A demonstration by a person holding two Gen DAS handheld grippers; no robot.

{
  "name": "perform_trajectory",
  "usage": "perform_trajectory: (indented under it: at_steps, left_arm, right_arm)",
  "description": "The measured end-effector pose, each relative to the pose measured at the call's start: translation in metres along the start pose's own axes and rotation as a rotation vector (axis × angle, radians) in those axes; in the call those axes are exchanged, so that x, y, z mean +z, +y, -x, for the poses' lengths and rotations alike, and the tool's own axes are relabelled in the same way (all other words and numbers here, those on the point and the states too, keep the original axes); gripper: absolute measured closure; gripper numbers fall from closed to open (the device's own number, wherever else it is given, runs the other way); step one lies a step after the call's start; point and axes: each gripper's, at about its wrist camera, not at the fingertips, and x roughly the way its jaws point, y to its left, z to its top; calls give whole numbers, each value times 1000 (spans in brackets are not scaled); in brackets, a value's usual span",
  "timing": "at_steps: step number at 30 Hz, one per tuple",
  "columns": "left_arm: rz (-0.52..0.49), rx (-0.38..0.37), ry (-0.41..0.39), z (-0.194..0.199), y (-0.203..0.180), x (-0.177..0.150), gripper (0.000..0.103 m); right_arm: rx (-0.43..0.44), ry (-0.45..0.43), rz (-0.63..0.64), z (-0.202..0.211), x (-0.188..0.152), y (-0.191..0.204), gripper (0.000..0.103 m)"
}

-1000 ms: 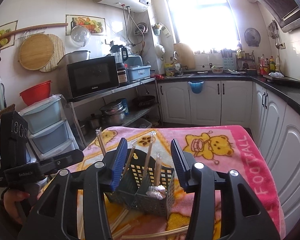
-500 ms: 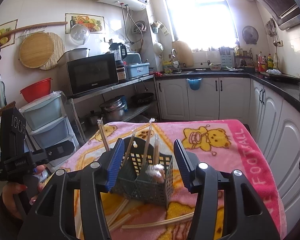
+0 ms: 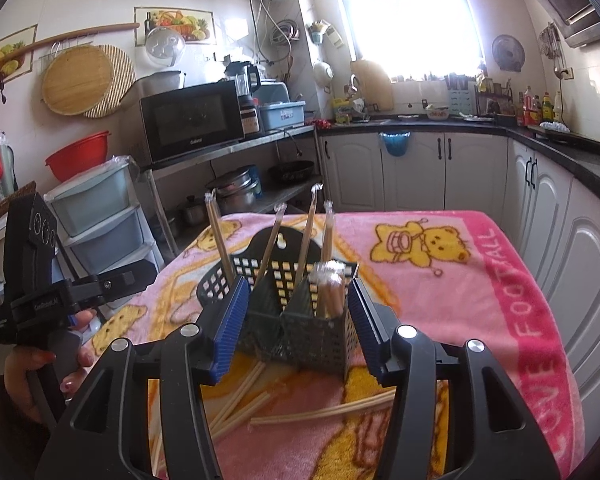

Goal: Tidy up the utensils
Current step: 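Move both open grippers back to the chopsticks on the blanket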

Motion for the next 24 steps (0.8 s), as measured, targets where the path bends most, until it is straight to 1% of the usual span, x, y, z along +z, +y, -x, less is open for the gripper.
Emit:
perform_trajectory:
  at_steps: [10, 24]
  left_arm:
    - [12, 29, 60, -7, 11, -22, 11]
    - [34, 69, 105, -7, 28, -41, 11]
  right_arm:
    - [15, 74, -7, -12, -24, 4, 53]
    - [55, 165, -1, -32, -48, 17, 53]
